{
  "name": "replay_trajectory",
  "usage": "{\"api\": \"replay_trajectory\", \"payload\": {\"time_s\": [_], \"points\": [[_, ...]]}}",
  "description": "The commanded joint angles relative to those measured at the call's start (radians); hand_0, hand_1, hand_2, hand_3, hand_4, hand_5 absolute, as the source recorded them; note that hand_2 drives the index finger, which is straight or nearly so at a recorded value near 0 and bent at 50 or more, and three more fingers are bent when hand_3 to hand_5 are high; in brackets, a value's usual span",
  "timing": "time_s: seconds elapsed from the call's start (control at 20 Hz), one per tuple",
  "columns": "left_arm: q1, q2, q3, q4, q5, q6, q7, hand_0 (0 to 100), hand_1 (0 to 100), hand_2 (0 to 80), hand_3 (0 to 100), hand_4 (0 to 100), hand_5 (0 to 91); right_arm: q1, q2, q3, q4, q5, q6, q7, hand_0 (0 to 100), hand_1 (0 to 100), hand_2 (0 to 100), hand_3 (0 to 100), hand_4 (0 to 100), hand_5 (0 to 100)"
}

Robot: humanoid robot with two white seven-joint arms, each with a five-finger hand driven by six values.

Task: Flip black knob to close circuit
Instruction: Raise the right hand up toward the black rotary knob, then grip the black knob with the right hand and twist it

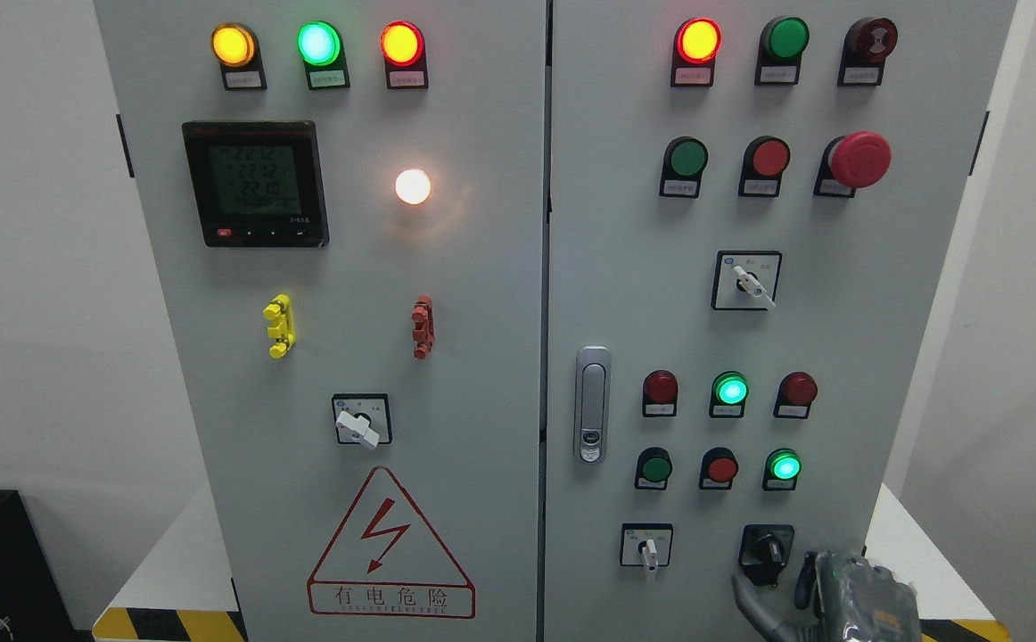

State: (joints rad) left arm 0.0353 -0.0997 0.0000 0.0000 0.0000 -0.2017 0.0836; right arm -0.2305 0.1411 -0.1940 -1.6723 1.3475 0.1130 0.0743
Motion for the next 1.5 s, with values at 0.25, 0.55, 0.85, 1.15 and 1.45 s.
{"api": "replay_trajectory", "payload": {"time_s": [0.25,0.55,0.85,1.15,1.45], "points": [[0.000,0.000,-0.021,0.021,-0.021,0.001,0.001,0,0,0.0,0,0,0.0,-0.012,0.000,-0.030,0.011,-0.002,-0.001,-0.004,0,24,78,93,73,73],[0.000,0.000,-0.021,0.021,-0.021,0.001,0.001,0,0,0.0,0,0,0.0,-0.016,0.002,-0.031,0.011,-0.002,0.005,-0.004,0,25,78,93,73,73],[0.000,0.000,-0.021,0.021,-0.021,-0.001,0.001,0,0,0.0,0,0,0.0,-0.021,0.002,-0.035,0.011,-0.002,0.007,-0.004,0,26,77,93,73,73],[0.000,0.000,-0.021,0.021,-0.021,-0.001,0.001,0,0,0.0,0,0,0.0,-0.021,-0.001,-0.048,0.011,-0.004,0.007,-0.002,0,26,77,93,73,73],[0.000,0.000,-0.021,0.021,-0.021,-0.001,0.001,0,0,0.0,0,0,0.0,-0.023,-0.003,-0.050,0.011,-0.008,0.008,-0.001,0,26,77,93,73,73]]}}
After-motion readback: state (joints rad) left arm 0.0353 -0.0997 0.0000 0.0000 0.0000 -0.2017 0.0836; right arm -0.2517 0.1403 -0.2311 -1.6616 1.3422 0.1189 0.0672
